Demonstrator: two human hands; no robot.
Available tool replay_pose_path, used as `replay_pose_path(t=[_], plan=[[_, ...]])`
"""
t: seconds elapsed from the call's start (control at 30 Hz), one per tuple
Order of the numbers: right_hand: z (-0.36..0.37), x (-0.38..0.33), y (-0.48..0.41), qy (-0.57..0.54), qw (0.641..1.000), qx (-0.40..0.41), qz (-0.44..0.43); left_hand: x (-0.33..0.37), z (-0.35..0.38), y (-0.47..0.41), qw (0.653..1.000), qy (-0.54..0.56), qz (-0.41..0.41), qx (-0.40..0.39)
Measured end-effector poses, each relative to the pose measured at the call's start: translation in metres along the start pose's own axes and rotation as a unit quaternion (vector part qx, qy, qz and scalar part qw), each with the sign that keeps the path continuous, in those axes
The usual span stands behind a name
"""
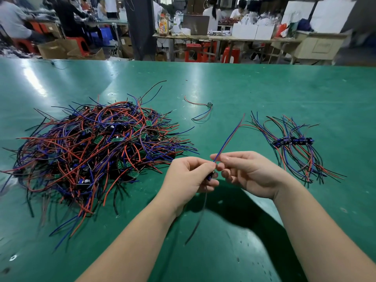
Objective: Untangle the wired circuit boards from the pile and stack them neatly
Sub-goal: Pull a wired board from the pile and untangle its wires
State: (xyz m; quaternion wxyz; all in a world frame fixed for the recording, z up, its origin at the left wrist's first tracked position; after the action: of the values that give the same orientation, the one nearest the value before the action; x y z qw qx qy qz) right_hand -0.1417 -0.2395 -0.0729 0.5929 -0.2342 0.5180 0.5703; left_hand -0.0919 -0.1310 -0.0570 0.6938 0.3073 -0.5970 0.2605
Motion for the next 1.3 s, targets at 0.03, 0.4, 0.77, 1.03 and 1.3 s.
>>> replay_pose_path(t=[0.03, 0.4, 0.77, 1.03, 1.3], plan=[[0.005, 0.002, 0.0, 0.011, 1.0, -0.008, -0.001, 0.0, 0.001, 0.001, 1.0, -0.008, 0.0, -0.003], [-0.08, -0.044, 0.015, -0.262, 0.927, 0.211, -0.165, -0.002, 0.008, 0.003, 0.993, -0.095, -0.008, -0.071], [0.014, -0.018, 0.004, 0.208, 0.966, 0.015, -0.152, -0.002, 0.006, 0.001, 0.953, 0.288, -0.086, -0.049], [0.039, -0.023, 0.01, 0.107, 0.965, -0.015, -0.237, -0.01, -0.015, -0.002, 0.982, 0.164, -0.09, 0.039], [0.018, -0.025, 0.008, -0.046, 0.965, 0.078, -0.245, -0.024, -0.002, -0.001, 0.987, 0.113, -0.116, 0.007]])
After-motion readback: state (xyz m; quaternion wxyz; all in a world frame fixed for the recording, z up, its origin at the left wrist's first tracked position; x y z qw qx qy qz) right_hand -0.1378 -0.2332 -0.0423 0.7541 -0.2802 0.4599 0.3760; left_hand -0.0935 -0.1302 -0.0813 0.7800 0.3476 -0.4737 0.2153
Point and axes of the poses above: each hand's wrist, its own y-axis away from the middle knuckle, its own z-axis out of the palm, x = y × z, the point moved 10 cm from there along -y, towards the middle knuckle, and after that the axes turned 4 degrees about -y, right-handed, at the moved point
